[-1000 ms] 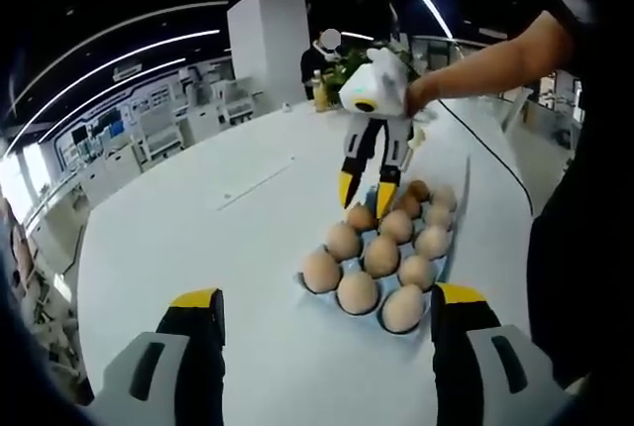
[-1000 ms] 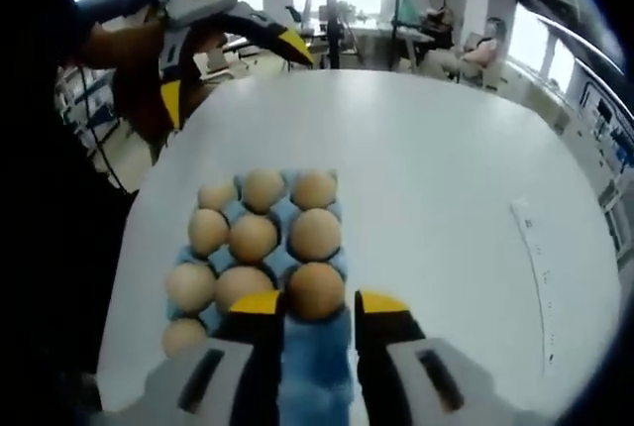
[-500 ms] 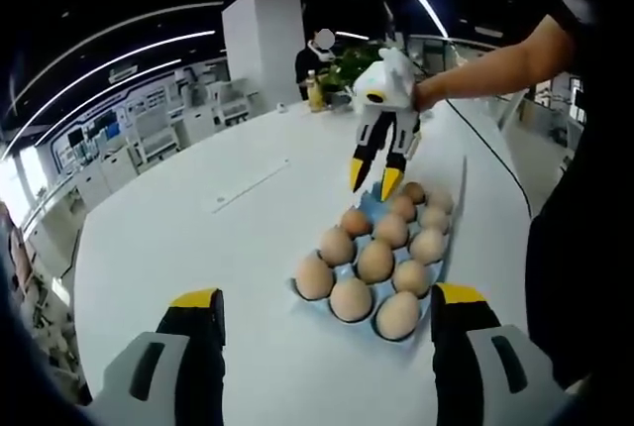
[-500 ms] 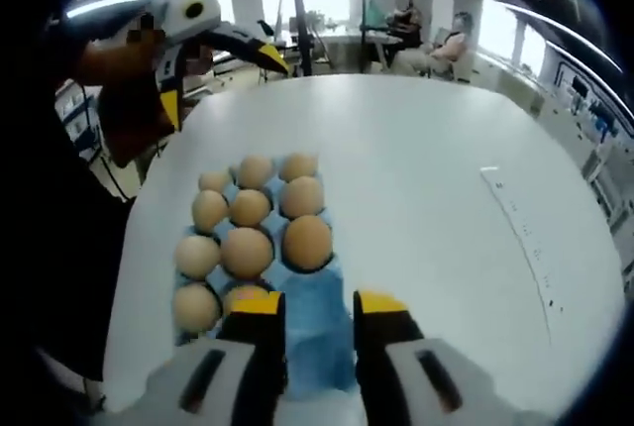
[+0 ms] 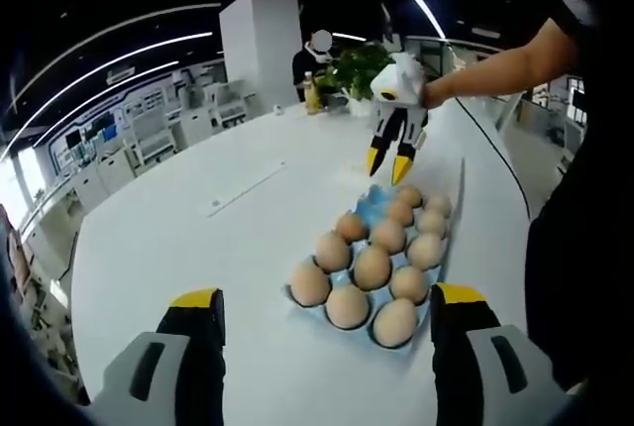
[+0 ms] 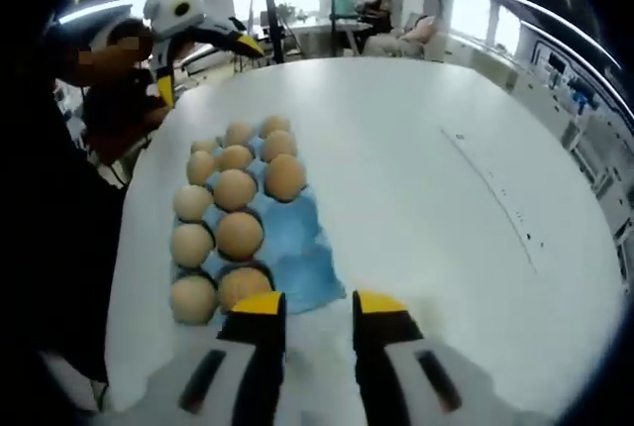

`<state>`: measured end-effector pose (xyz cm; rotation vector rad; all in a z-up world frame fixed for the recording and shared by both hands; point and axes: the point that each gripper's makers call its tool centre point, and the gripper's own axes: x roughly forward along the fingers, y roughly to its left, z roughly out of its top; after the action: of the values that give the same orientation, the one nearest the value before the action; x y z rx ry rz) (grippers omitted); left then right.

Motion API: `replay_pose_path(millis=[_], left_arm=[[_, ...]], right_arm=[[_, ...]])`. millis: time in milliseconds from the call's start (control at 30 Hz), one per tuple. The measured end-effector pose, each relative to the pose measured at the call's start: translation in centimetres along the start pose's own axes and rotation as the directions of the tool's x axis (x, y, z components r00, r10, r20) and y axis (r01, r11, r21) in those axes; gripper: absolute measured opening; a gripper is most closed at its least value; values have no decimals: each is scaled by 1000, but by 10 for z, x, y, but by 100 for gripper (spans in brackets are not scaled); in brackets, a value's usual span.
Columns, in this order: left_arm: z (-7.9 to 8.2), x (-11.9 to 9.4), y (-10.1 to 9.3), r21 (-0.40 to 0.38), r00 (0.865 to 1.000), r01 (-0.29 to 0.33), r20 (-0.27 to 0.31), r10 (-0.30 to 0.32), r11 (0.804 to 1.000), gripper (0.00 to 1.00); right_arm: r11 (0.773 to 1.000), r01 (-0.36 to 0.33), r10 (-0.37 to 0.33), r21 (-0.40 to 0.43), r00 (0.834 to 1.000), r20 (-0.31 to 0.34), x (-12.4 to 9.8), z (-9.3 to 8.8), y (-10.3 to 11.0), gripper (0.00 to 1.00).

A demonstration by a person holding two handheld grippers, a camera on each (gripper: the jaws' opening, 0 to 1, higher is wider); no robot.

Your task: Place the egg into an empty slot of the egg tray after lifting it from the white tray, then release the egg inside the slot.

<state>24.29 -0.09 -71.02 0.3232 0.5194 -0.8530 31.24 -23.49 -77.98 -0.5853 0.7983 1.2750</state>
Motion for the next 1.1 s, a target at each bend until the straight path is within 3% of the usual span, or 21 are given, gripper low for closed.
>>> replay_pose_path(millis=[400,700,967,1100], left_arm=[[1,1,-1,8,1000,1,-3,-1,1000,87],[5,3,-3,12,1000,7,-2,-7,1000,87],[5,4,-3,18,1000,10,-8,-10,1000,87],[5,4,-4,16,1000,17,-9,-17,1000,87]], right_arm=[[992,99,-94,76,993,-65,-40,-56,-17,27],[983,158,-147,91,982,-118,-63,-83,-26,27],[971,221,-202,89,962,-181,-83,-110,-38,27],[966,235,-214,104,960,-183,-92,-113,-43,27]])
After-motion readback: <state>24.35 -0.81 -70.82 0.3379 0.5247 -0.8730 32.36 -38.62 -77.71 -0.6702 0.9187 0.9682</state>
